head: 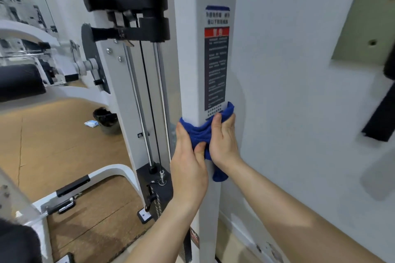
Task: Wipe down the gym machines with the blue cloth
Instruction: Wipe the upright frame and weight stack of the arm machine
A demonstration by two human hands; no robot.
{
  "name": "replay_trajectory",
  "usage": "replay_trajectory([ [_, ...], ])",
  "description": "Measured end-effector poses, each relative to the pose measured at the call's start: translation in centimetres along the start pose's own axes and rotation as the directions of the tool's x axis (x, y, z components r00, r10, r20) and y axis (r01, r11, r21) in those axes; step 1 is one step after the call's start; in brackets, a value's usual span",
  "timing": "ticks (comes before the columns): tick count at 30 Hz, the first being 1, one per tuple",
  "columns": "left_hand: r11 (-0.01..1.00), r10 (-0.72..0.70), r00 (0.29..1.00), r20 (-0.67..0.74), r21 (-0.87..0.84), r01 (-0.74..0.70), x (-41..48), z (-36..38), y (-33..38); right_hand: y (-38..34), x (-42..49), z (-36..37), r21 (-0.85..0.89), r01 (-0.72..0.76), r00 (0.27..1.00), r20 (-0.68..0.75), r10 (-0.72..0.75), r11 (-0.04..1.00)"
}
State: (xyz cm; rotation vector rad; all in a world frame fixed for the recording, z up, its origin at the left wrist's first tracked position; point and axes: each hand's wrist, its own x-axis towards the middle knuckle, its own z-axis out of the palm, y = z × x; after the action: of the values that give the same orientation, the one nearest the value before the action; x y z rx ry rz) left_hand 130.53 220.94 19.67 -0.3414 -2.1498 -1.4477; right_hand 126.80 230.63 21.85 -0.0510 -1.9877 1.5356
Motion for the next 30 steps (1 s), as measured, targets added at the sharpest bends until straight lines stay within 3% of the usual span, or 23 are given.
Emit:
replay_trajectory([
  [11, 0.999, -0.015, 0.994, 0.111, -0.04, 0.02, 10.9, -8.1, 14.6, -18.7, 6.5, -0.8, 0.03, -0.067, 0.986, -0.154, 0.071, 0.997],
  [18, 0.995, -0.018, 0.99, 0.141, -0.099, 0.032, 17.6, -12.9, 21.4, -29.4, 10.6, -0.8, -0.049, -0.001, 0.964, -0.264, -0.012, 0.999],
  [23, 0.916, -0.161, 0.965, 0.209, -0.331, 0.225, 18.7, -14.2, 21.7, -31.3, 10.7, -0.5, -0.146, 0.032, 0.96, -0.269, -0.071, 0.989],
  [27, 0.858, -0.173, 0.939, 0.296, -0.422, 0.292, 19.1, -13.9, 20.6, -30.4, 10.0, 0.6, -0.17, 0.003, 0.957, -0.286, -0.053, 0.985],
  [30, 0.837, -0.123, 0.915, 0.384, -0.455, 0.303, 19.9, -14.0, 19.7, -29.9, 8.9, 1.7, -0.21, -0.04, 0.925, -0.377, -0.043, 0.977],
])
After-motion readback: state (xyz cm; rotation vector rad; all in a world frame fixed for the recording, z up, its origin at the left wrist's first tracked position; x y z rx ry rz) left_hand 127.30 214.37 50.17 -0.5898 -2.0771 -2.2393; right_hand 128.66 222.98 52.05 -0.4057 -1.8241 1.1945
